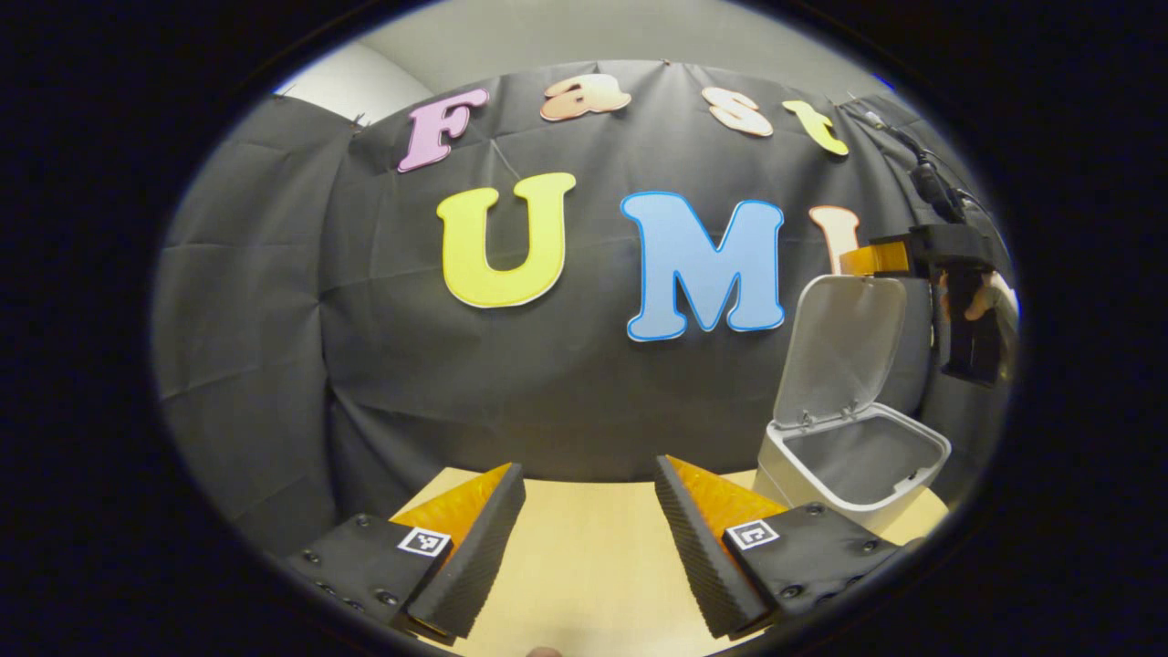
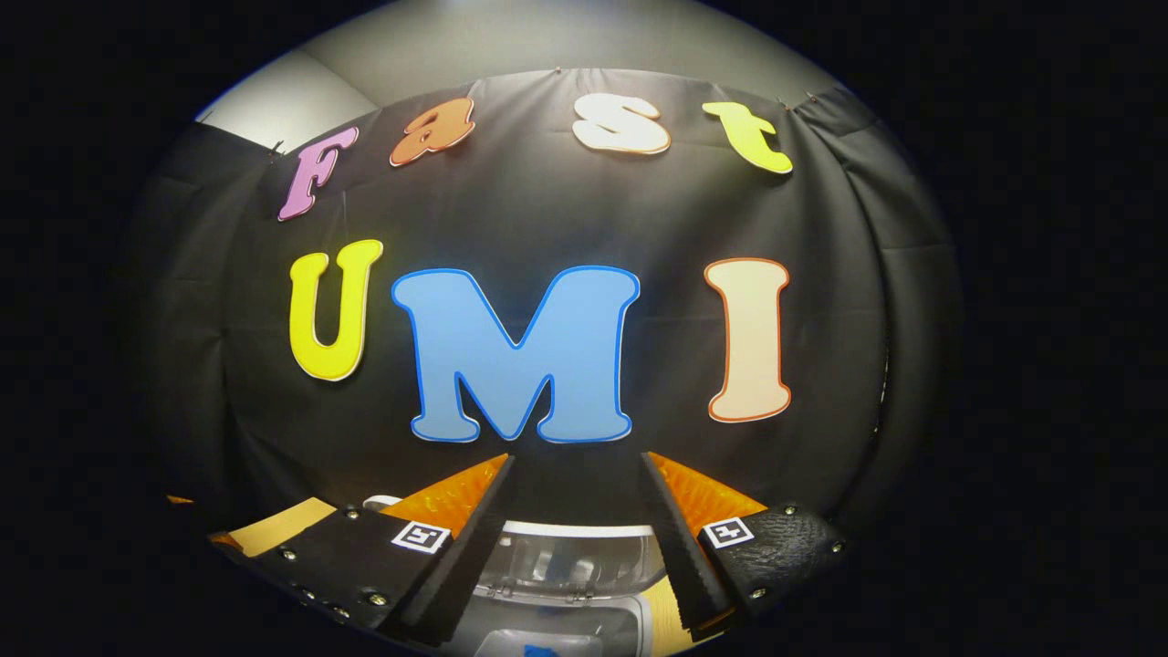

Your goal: Press the lid of the desktop garbage bin to open it, pick up the crumpled paper on the desktop and throw it into the bin, then pick up the pop can on the desktop and drop it into the bin, and finally close the garbage bin lid.

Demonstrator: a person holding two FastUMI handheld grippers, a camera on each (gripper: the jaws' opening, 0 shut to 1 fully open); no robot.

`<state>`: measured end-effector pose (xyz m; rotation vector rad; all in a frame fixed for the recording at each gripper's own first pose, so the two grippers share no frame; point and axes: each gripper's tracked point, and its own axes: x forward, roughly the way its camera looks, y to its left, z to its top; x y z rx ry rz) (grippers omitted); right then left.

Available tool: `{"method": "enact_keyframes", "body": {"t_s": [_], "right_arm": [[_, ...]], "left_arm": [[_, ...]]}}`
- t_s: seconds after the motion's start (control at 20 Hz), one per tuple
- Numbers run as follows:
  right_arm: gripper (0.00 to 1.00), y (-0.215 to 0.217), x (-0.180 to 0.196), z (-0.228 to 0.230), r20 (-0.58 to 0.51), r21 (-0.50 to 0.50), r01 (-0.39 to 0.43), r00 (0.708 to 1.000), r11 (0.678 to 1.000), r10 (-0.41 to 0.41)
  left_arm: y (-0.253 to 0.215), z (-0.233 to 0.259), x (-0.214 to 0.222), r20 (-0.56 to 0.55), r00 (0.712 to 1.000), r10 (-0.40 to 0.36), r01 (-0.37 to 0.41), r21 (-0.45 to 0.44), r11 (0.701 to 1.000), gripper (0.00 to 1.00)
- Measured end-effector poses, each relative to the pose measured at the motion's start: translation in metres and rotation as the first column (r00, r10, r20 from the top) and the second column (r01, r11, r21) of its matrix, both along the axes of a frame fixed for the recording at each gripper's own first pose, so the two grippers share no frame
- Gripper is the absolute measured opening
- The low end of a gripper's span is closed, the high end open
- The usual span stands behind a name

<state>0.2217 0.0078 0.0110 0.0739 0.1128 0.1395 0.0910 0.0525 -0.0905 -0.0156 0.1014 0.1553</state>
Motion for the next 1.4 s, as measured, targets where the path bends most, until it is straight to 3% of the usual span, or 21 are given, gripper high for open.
{"method": "enact_keyframes", "body": {"t_s": [0.4, 0.45, 0.5, 0.85, 1.4], "right_arm": [[0.86, 0.0, -0.047, -0.02, -0.076, 0.033, -0.032, 0.996, 0.999, 0.035], [0.86, 0.001, -0.054, -0.025, -0.089, 0.041, -0.037, 0.995, 0.998, 0.041], [0.86, 0.001, -0.06, -0.03, -0.101, 0.039, -0.042, 0.994, 0.998, 0.046], [0.86, 0.007, -0.109, -0.08, -0.186, 0.009, -0.063, 0.981, 0.998, 0.064], [0.86, 0.013, -0.14, -0.137, -0.281, -0.01, -0.072, 0.957, 0.997, 0.066]], "left_arm": [[-0.019, 0.005, 0.004, 0.012, 0.999, -0.042, 0.042, 0.01, 0.999, 0.97], [-0.022, 0.007, 0.004, 0.013, 0.999, -0.049, 0.049, 0.01, 0.999, 0.94], [-0.026, 0.007, 0.004, 0.014, 0.998, -0.055, 0.055, 0.008, 0.998, 0.97], [-0.04, 0.016, -0.002, 0.028, 0.997, -0.076, 0.076, -0.005, 0.997, 0.97], [-0.04, 0.024, -0.014, 0.044, 0.996, -0.072, 0.073, -0.024, 0.997, 0.97]]}}
